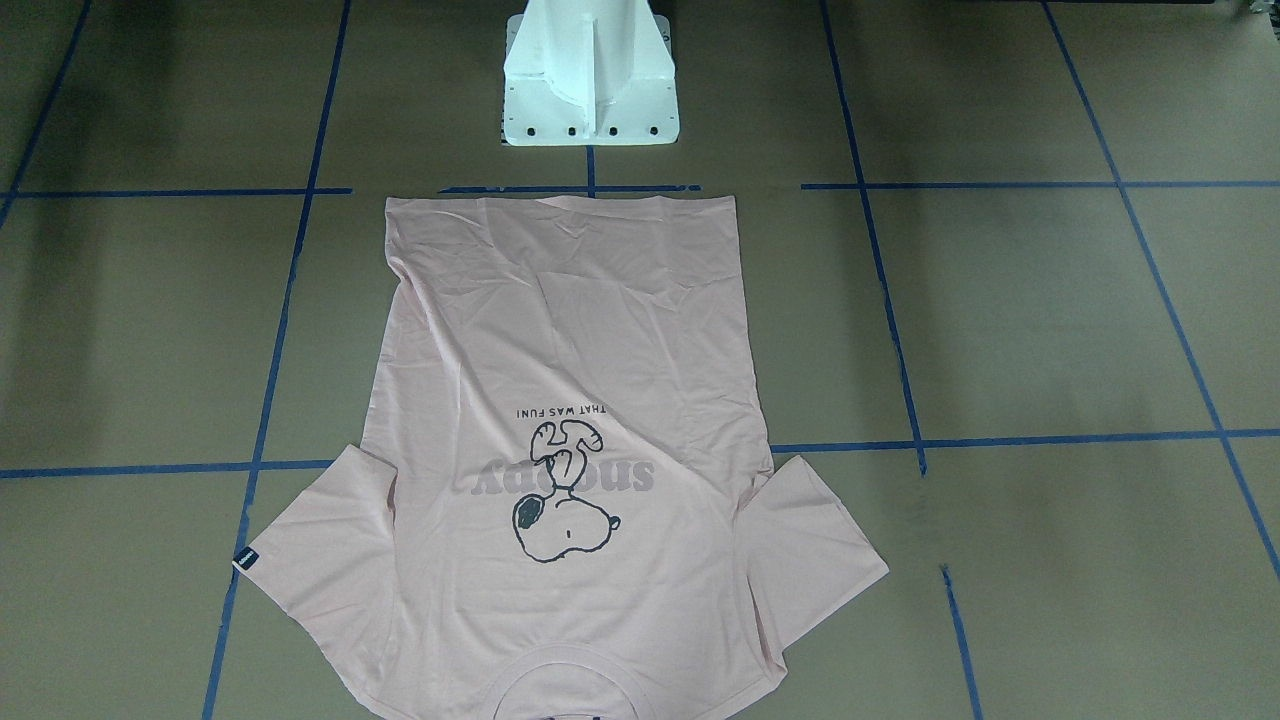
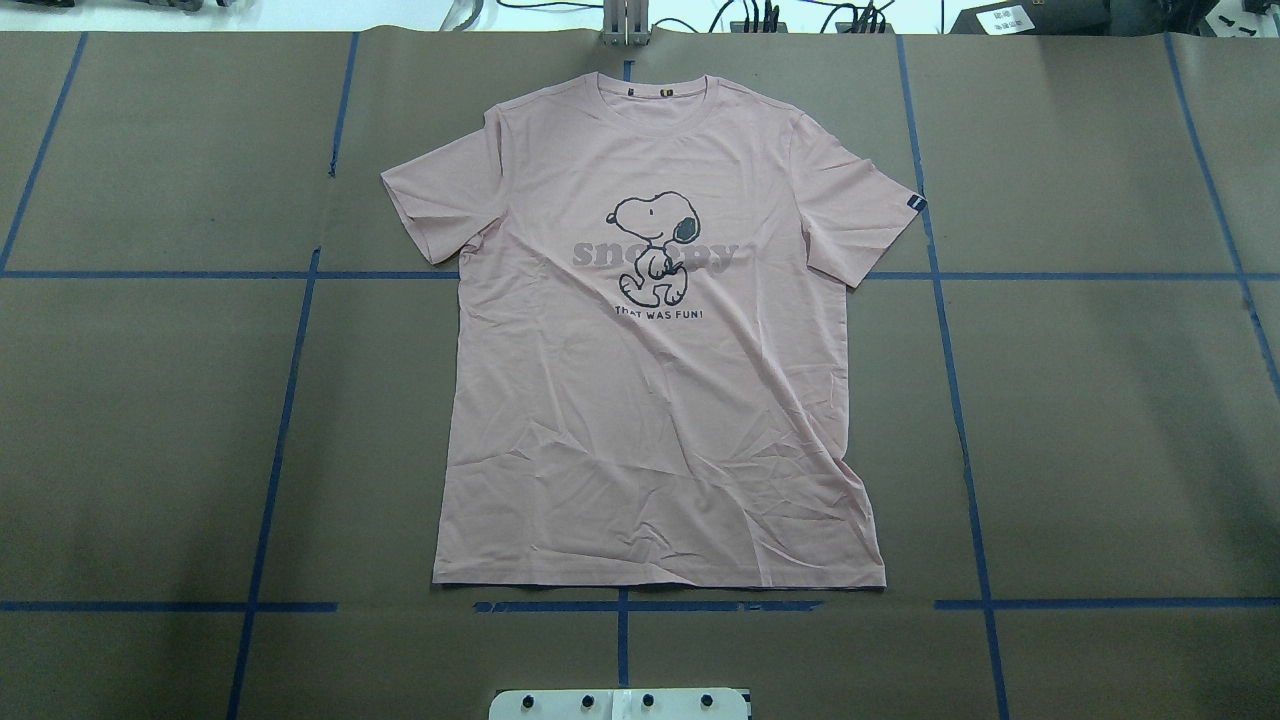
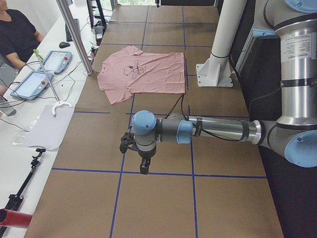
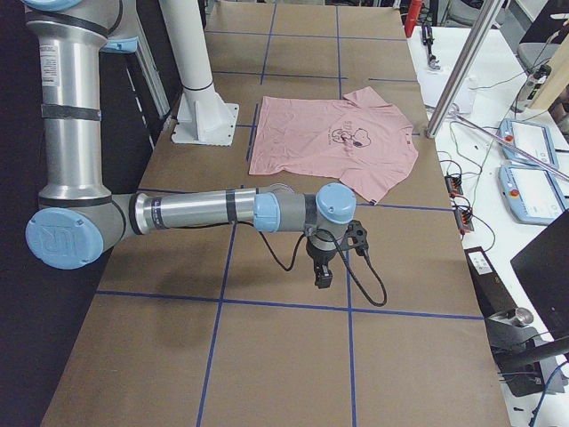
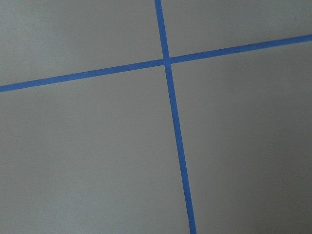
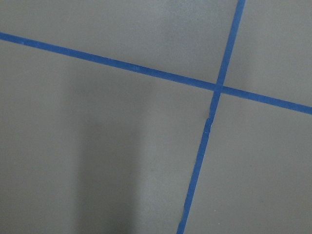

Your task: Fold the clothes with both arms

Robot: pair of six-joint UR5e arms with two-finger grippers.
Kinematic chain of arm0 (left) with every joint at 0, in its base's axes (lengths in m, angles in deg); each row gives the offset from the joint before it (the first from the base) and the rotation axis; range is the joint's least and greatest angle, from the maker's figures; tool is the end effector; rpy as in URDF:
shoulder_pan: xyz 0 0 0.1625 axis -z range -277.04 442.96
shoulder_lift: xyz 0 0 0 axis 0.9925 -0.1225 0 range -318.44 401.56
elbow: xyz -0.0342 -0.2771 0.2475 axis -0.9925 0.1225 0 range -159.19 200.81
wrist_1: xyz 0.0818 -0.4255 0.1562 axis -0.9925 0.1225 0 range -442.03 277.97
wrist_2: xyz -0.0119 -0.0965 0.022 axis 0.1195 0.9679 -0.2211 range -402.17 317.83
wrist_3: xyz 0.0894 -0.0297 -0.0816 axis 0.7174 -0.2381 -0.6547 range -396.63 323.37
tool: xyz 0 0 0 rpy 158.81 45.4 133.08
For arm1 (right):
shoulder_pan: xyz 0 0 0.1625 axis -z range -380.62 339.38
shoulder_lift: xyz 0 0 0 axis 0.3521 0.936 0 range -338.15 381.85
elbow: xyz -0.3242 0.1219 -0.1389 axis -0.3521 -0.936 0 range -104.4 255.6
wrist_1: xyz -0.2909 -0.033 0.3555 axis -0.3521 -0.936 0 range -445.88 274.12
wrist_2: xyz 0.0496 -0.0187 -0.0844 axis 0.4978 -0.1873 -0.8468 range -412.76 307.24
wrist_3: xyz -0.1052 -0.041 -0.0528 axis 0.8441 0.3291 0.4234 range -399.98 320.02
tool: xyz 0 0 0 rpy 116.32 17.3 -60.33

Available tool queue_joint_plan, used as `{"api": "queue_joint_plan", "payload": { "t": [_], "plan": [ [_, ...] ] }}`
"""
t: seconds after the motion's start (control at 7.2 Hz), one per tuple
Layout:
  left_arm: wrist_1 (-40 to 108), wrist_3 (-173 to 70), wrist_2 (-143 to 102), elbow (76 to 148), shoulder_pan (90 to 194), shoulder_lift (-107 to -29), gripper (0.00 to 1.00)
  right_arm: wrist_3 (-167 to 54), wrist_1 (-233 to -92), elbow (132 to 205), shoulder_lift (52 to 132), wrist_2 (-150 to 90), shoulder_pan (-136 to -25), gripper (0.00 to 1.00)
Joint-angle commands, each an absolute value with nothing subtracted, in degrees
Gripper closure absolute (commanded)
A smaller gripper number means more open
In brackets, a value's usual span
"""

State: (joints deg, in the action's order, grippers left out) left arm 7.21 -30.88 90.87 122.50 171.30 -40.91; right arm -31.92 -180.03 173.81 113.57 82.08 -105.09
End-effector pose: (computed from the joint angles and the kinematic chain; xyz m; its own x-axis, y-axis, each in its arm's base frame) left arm -0.0338 -0.4969 0.5855 0.7228 0.1611 -0.6720 -0.1019 0.9867 0.1269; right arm -0.0057 -0.5319 0.5699 0.6826 -0.2354 0.6918 0.1938 0.9711 0.1392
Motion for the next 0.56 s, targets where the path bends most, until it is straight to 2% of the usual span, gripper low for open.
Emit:
{"api": "queue_joint_plan", "payload": {
  "t": [0.0, 0.42],
  "plan": [
    [7.5, -30.9, 91.0, 124.4, 171.1, -41.1, 0.0, -32.0, -175.0, 173.4, 113.9, 82.2, -105.1, 0.0],
    [9.5, -31.0, 91.1, 127.7, 170.9, -40.9, 0.0, -36.3, -173.1, 172.3, 111.3, 82.2, -103.1, 0.0]
  ]
}}
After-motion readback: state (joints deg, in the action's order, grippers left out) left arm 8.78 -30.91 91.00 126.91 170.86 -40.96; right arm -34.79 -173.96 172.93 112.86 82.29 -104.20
